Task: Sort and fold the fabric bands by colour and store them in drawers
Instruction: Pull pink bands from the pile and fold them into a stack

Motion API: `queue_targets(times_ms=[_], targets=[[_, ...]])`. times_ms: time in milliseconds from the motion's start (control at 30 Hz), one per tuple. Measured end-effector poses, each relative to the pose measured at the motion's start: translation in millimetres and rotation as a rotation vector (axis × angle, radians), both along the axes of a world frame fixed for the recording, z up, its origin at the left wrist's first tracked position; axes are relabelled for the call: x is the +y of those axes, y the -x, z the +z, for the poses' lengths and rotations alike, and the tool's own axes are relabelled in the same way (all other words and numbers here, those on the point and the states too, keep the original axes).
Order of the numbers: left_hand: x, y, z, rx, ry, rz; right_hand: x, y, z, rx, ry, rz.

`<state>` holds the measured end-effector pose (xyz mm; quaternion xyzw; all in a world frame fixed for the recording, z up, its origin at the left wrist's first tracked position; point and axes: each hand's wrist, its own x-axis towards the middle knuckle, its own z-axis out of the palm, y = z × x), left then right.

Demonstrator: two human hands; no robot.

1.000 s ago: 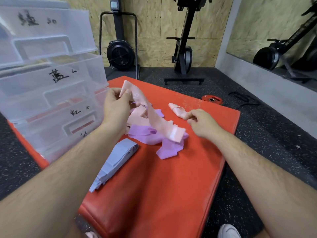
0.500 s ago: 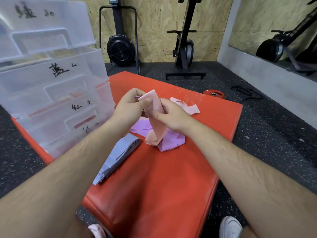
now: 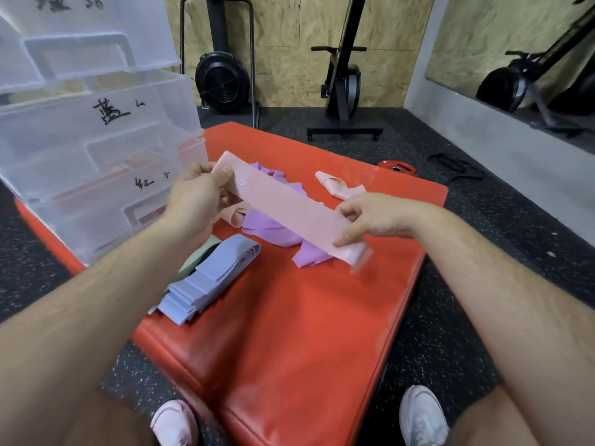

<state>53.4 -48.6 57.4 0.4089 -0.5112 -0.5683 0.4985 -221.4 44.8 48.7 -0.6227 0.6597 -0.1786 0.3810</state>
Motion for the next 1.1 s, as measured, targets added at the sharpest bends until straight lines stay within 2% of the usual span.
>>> queue_targets(times_ms=[133, 233, 367, 500, 600, 667, 800, 1100], targets=[[9, -18, -16, -0.165, -0.019, -0.019, 30, 23, -7, 0.037, -0.1, -0.048], [25, -29, -34, -0.321, -0.056, -0.091, 51, 36, -20, 0.002, -0.146, -0.13], [49, -31, -64, -0.499, -0.027, -0.076, 70, 37, -44, -0.043, -0.203, -0.218], [64, -32, -96, -0.86, 0.175, -0.063, 80, 21, -67, 0.119, -0.109, -0.311], [74, -32, -115, -1.035, 0.394, -0.147, 83, 15, -82, 0.24, 0.027, -0.413], [74, -32, -125, -1.081, 0.48, -0.165, 85, 13, -86, 0.221, 0.057, -0.444], [73, -33, -129, -1.135, 0.502, -0.175, 92, 15, -82, 0.118, 0.031, -0.413], [68, -32, -123, -1.181, 0.676, -0.129, 95, 11, -92, 0.247, 0.204, -0.378]])
